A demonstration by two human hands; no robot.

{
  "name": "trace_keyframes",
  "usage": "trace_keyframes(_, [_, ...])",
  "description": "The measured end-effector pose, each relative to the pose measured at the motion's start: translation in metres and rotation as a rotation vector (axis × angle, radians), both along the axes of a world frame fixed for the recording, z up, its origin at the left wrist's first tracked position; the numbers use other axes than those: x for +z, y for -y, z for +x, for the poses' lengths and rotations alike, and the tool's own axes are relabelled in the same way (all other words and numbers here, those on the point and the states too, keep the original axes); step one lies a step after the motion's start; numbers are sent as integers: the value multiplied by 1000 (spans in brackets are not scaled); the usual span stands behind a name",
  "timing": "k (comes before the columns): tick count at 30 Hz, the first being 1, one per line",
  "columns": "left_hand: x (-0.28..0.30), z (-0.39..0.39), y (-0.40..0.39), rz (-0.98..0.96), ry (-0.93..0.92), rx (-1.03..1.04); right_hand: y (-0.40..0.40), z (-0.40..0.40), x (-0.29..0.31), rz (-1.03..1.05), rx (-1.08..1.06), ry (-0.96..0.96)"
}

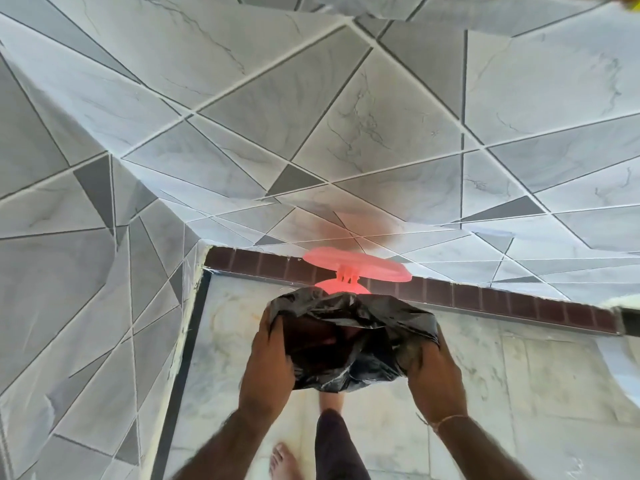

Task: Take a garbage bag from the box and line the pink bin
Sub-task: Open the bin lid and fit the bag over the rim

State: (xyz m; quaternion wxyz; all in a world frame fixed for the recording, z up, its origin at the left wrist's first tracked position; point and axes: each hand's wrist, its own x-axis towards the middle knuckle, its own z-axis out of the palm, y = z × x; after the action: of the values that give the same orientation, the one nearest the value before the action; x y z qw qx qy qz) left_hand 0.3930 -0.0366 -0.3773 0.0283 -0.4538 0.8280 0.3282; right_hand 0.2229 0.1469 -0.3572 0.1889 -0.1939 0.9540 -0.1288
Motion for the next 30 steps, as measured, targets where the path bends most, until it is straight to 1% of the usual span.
trace_keyframes(3, [-3, -18, -1, 48, -17, 25, 11, -2, -8, -50, -36, 4])
trace_keyframes(5, [-13, -27, 0, 83, -26, 40, 18, -4, -19, -37, -36, 23])
trace_keyframes(8, [-39, -39, -1, 145, -25, 54, 30, -14, -40, -30, -38, 54])
trace_keyframes(11, [-72, -48, -4, 171, 6, -2, 40, -29, -62, 13, -53, 78])
trace_keyframes(14, [-105, -60, -6, 260, 4, 8, 45, -44, -87, 50, -89, 91])
trace_keyframes(18, [-125, -82, -14, 353, -102, 93, 44, -50, -114, 54, -144, 50])
trace_keyframes(20, [-128, -93, -15, 375, -132, 135, 43, -49, -121, 12, -164, 16])
trace_keyframes(25, [-141, -93, 0, 277, -162, 183, 44, -41, -136, -78, -151, 5])
trace_keyframes(28, [-150, -77, 18, 205, -171, 220, 41, -45, -145, -87, -169, 7])
trace_keyframes(30, [-159, -62, 28, 179, -137, 234, 38, -46, -152, -57, -147, 22])
